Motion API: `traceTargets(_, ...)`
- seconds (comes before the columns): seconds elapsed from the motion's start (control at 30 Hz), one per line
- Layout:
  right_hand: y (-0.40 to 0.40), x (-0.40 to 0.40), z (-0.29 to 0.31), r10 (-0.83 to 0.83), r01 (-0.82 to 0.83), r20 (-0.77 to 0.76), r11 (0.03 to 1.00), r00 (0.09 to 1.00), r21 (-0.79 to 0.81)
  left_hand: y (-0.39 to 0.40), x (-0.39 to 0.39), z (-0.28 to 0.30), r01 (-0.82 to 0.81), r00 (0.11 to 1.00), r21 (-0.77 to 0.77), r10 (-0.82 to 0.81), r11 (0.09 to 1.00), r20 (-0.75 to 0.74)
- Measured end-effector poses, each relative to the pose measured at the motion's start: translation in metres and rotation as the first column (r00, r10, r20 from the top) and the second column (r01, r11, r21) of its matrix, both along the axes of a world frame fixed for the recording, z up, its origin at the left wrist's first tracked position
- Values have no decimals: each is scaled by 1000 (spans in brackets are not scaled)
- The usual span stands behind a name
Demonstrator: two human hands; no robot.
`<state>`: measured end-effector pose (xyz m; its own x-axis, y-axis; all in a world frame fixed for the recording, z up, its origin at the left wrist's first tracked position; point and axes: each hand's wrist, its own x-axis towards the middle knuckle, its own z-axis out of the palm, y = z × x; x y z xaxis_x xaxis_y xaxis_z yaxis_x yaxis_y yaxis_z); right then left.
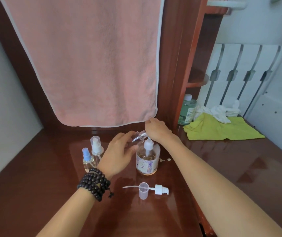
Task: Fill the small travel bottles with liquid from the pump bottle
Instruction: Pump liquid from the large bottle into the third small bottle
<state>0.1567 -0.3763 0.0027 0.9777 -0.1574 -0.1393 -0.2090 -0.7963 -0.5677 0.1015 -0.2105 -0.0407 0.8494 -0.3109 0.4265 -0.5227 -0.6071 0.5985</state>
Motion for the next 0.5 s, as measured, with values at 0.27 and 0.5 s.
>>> traceTargets(0.27,-1,4,-20,-24,26,-71,999,997,29,-8,6,-13,-34,999,-17,34,999,-7)
traceTargets(0.5,5,0,-2,-51,50,30,998,998,35,-3,6,-4,-32,999,-26,32,999,-14)
